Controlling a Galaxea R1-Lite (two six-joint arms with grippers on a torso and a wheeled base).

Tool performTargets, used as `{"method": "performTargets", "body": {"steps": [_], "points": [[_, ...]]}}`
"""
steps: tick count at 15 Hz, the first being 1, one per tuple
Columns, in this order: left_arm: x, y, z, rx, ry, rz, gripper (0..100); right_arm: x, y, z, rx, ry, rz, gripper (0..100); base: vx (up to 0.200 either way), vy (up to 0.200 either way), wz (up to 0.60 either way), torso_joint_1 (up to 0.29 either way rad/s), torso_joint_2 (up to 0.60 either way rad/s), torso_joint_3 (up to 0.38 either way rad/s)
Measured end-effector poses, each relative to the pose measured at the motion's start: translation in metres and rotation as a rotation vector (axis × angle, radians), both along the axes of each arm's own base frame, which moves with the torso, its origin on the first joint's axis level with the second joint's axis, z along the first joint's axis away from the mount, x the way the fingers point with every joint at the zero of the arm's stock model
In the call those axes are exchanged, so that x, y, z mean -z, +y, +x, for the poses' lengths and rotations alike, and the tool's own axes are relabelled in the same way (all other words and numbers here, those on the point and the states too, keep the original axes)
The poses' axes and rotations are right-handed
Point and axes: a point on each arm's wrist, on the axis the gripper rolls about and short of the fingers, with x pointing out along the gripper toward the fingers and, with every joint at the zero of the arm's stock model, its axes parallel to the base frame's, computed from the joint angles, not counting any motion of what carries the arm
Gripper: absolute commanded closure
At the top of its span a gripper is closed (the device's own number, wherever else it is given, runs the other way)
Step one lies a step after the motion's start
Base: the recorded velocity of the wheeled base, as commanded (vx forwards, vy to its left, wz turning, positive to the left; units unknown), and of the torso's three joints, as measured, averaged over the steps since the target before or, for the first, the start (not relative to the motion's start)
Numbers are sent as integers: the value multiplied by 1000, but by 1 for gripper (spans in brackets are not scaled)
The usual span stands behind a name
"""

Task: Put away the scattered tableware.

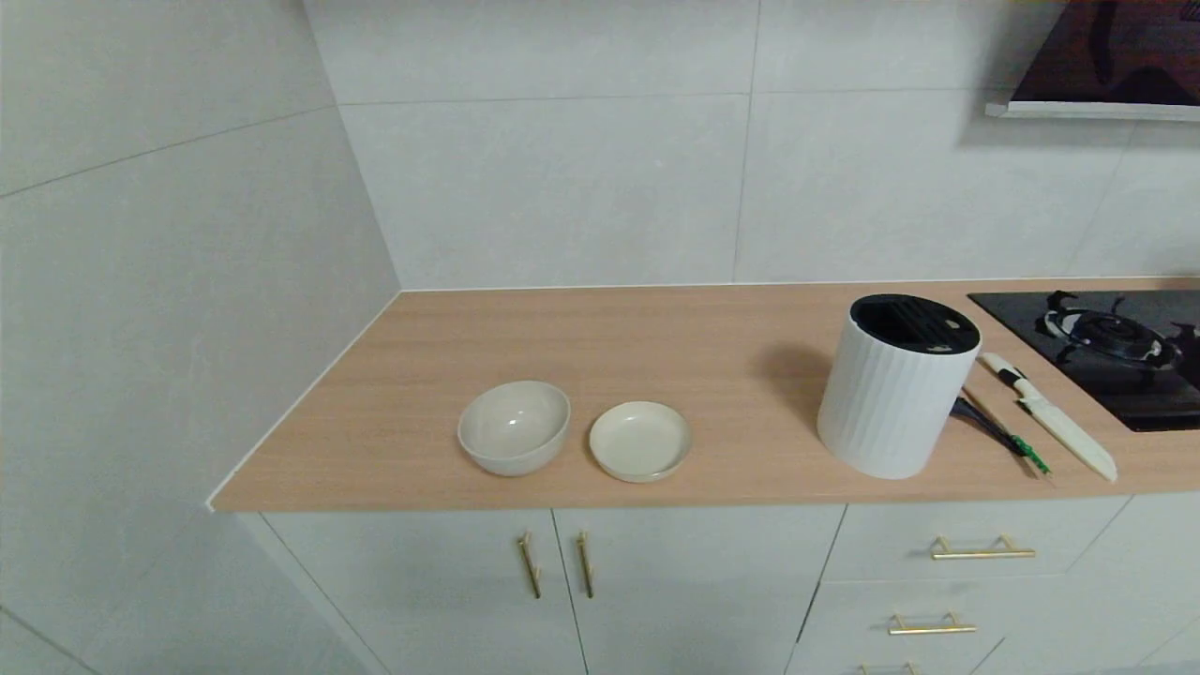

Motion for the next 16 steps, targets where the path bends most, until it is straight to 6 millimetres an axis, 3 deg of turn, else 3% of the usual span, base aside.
{"method": "performTargets", "body": {"steps": [8,16], "points": [[0,0,0,0,0,0,0,0,0,0,0,0,0,0,0,200,0,4,2,1],[0,0,0,0,0,0,0,0,0,0,0,0,0,0,0,0,0,0,0,0]]}}
